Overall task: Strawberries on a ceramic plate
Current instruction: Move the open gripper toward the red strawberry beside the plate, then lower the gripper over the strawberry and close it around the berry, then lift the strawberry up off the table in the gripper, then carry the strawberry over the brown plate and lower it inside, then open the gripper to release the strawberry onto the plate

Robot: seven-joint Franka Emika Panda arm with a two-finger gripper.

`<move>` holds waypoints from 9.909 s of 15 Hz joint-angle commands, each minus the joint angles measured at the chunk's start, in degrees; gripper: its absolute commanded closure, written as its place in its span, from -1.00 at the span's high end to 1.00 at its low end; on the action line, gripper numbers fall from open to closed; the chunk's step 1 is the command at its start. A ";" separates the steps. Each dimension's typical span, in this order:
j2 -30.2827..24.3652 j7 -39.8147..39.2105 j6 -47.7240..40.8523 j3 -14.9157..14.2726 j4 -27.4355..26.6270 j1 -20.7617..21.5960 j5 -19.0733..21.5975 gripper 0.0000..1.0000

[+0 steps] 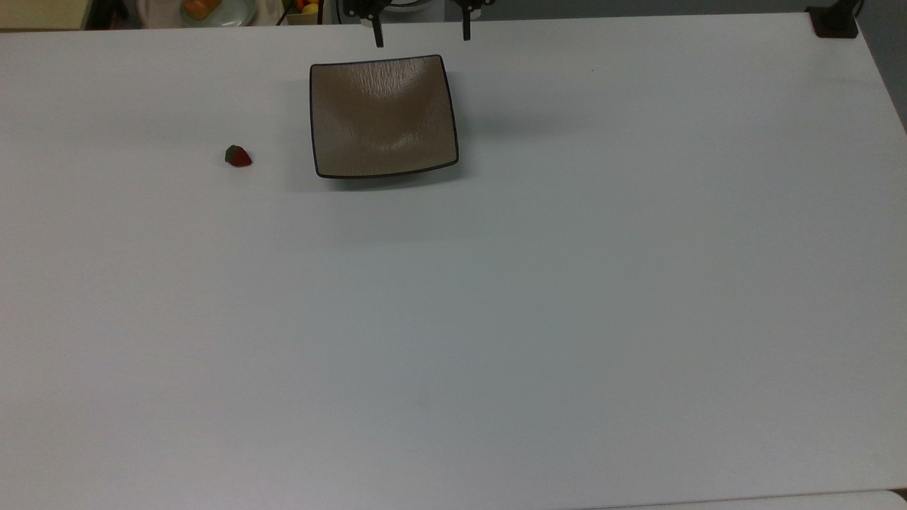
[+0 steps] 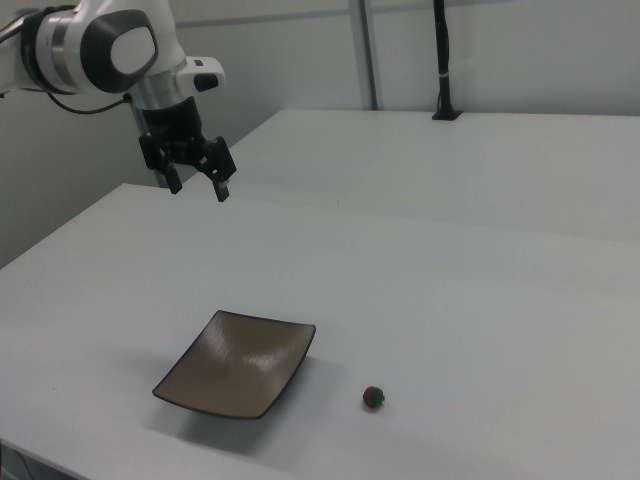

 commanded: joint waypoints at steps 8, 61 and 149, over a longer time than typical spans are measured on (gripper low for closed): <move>0.46 -7.79 -2.07 -0.69 0.24 -1.83 0.74 1.00; 15.40 -62.41 21.14 -1.30 -16.19 -20.99 -18.07 0.13; 4.59 9.75 -1.52 1.24 -1.97 -1.49 -4.72 1.00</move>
